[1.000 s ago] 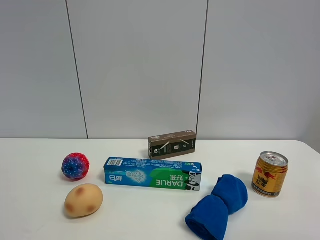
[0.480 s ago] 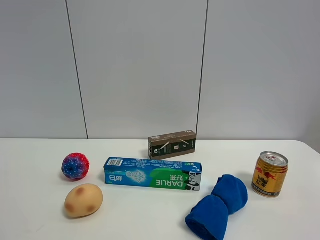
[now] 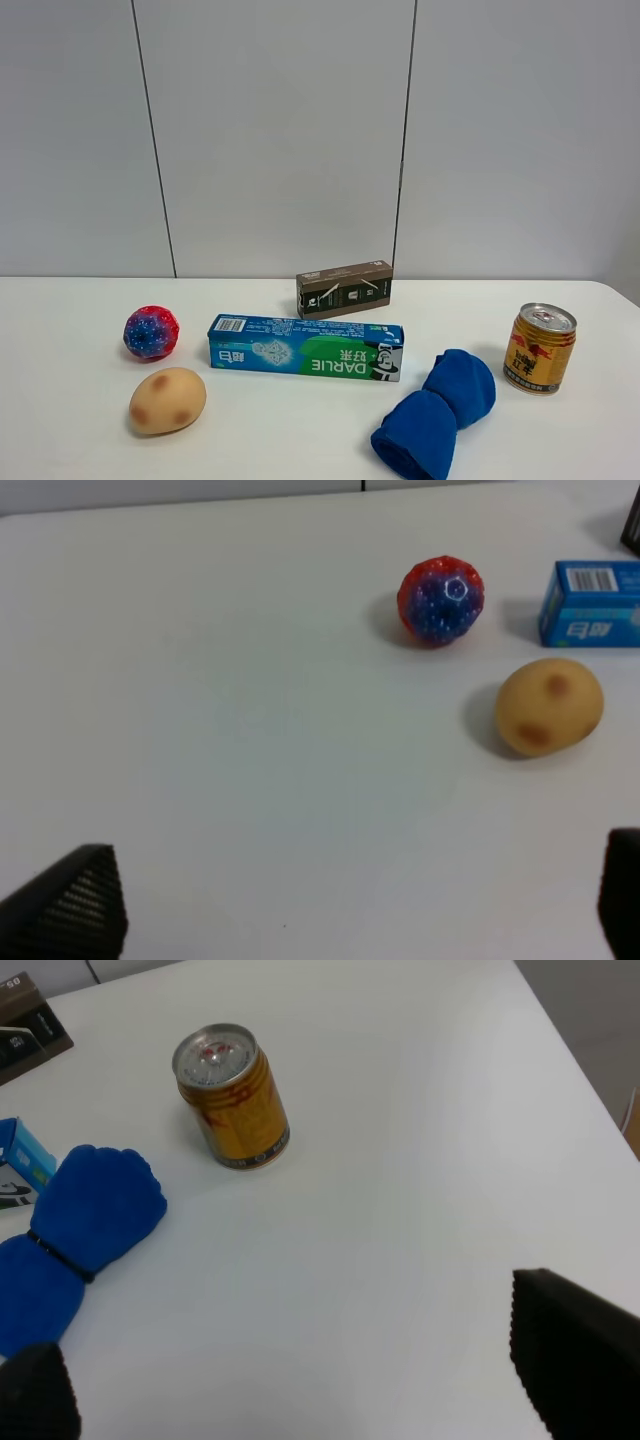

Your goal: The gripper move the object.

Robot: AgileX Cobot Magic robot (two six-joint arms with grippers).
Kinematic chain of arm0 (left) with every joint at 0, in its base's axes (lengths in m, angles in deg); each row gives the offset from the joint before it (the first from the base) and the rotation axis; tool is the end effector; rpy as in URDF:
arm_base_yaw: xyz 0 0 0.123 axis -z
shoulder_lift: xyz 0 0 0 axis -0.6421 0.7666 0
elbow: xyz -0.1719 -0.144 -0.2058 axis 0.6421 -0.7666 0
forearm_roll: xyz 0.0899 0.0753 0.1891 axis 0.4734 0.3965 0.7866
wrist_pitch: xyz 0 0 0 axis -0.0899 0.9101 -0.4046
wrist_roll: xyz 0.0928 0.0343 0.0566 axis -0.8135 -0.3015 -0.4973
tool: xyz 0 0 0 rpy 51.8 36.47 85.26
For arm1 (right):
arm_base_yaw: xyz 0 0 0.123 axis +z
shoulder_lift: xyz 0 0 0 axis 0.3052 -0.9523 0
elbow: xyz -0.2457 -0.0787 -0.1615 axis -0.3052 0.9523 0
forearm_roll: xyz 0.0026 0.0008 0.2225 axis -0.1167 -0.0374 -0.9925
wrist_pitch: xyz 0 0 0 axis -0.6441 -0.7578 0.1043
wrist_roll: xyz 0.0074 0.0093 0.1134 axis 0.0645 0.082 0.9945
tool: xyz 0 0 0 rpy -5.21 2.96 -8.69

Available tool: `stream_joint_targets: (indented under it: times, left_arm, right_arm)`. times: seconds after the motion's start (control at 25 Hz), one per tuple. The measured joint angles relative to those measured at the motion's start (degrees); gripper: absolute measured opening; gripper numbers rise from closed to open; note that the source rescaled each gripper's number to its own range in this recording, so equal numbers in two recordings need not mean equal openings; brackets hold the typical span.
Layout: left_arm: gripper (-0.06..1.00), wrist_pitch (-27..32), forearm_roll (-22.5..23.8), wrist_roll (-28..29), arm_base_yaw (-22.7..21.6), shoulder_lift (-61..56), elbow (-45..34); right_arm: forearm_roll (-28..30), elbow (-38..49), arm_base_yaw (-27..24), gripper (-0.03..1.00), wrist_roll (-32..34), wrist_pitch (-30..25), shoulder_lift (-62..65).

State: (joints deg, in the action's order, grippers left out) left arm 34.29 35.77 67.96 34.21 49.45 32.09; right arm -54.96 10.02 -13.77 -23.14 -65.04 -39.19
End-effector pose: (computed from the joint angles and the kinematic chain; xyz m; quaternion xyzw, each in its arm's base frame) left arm -0.0307 -0.0121 0.2550 0.0084 0.8479 0.0119 0.5299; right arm -0.0301 -0.0080 0.2518 0.0359 0.8531 0.0281 0.5197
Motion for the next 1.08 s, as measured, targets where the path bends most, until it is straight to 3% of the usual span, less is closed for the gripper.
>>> stream_joint_targets:
  times: [0.28, 1.08]
  left_arm:
    - [1.0, 0.0, 0.0, 0.0, 0.0, 0.0, 0.0]
    - [1.0, 0.0, 0.0, 0.0, 0.0, 0.0, 0.0]
  right_arm:
    - [0.34, 0.0, -3.63, 0.63, 0.13, 0.07, 0.0]
    - [0.34, 0.0, -3.5, 0.63, 0.17, 0.07, 0.0]
